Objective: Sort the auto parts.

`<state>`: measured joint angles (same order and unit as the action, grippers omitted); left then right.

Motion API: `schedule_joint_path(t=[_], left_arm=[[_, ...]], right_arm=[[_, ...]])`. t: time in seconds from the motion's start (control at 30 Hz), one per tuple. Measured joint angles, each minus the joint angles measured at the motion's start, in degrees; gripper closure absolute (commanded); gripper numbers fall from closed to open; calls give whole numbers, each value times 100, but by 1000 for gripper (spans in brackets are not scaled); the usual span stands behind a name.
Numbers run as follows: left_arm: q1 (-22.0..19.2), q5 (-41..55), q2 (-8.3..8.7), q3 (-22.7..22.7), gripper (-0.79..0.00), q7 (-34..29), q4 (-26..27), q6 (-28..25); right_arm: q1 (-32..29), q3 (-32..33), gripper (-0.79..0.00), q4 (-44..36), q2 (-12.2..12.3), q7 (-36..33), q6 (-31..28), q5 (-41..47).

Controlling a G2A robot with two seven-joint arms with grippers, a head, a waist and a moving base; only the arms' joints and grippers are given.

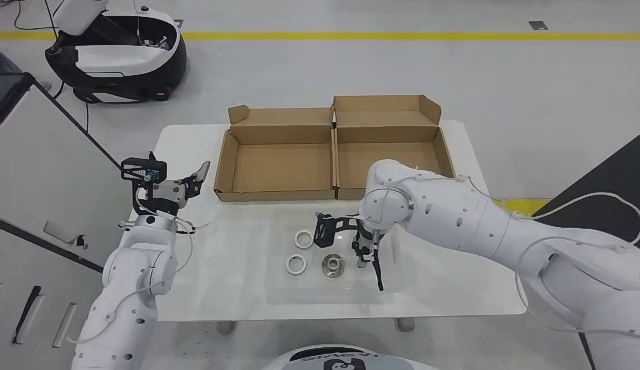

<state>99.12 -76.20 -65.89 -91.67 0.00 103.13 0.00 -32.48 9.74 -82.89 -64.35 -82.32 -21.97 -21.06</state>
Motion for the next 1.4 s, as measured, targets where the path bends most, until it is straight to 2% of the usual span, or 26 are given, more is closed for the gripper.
schedule_joint_path(t=[0.77,0.87,0.9,1.07,1.23,1.4], left_arm=[[0,0,0,0,-785,0,0,0],[0,0,0,0,-785,0,0,0],[0,0,0,0,-785,0,0,0],[0,0,0,0,-785,0,0,0],[0,0,0,0,-785,0,0,0],[0,0,0,0,-785,0,0,0]], right_arm=[[-74,0,-219,344,-149,16,-15,-114],[-97,0,-160,393,-172,19,-18,-138],[-104,3,0,416,-181,19,-17,-141],[-123,65,0,459,-192,74,3,-160],[-101,302,0,218,-64,-20,19,92],[-150,613,0,-381,231,-155,155,349]])
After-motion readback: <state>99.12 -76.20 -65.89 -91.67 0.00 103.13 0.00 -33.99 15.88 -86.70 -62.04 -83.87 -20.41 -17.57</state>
